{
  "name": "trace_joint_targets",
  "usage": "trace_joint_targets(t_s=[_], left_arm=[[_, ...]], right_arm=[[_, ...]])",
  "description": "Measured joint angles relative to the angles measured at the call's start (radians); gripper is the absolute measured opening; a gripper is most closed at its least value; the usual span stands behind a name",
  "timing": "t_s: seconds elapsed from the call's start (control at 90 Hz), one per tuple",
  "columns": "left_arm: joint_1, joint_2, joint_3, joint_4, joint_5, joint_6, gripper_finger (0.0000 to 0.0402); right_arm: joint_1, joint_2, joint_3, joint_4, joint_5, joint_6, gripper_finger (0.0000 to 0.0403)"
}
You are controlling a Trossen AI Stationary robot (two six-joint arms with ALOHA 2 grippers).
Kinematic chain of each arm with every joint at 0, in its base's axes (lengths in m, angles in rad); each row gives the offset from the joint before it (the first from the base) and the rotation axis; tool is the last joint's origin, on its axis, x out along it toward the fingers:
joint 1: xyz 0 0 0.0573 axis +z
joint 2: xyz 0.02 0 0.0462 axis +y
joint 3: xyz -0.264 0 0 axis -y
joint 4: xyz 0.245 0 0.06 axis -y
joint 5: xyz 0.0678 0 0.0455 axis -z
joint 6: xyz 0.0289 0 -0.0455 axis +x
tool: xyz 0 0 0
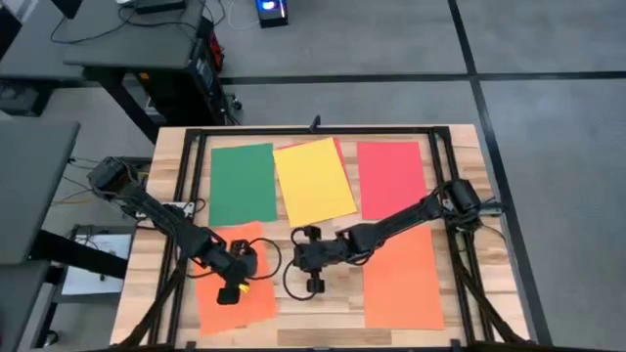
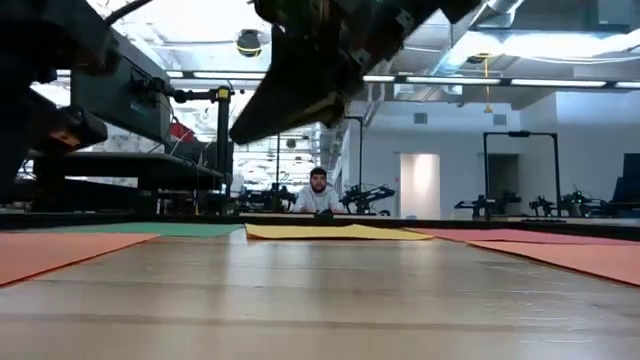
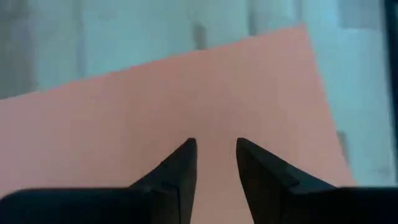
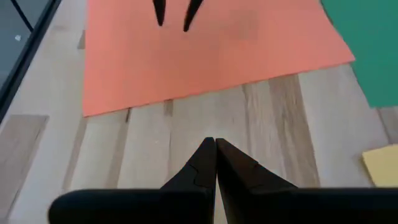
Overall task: Organize paper
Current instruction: Put the orange paper on the bottom left of the table
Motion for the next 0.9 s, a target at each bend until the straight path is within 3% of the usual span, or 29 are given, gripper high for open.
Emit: trace_joint_targets(t_s=[0.2,0.367,0.567,0.9], left_arm=[[0.036,0.099,0.001,-0.092,-0.073,-0.06,0.0098],[0.055,0.147,0.007,-0.058,-0.073,-0.03,0.0098],[0.049,0.156,0.006,-0.01,-0.044,0.079,0.0098],[0.047,0.139,0.004,-0.009,0.024,0.118,0.0098]], right_arm=[[-0.053,0.0,0.01,-0.027,0.018,0.017,0.0],[-0.125,0.0,0.009,-0.21,0.09,0.165,0.0],[-0.163,0.0,0.009,-0.266,0.081,0.133,0.0],[-0.163,-0.004,0.009,-0.283,0.076,0.072,0.0]])
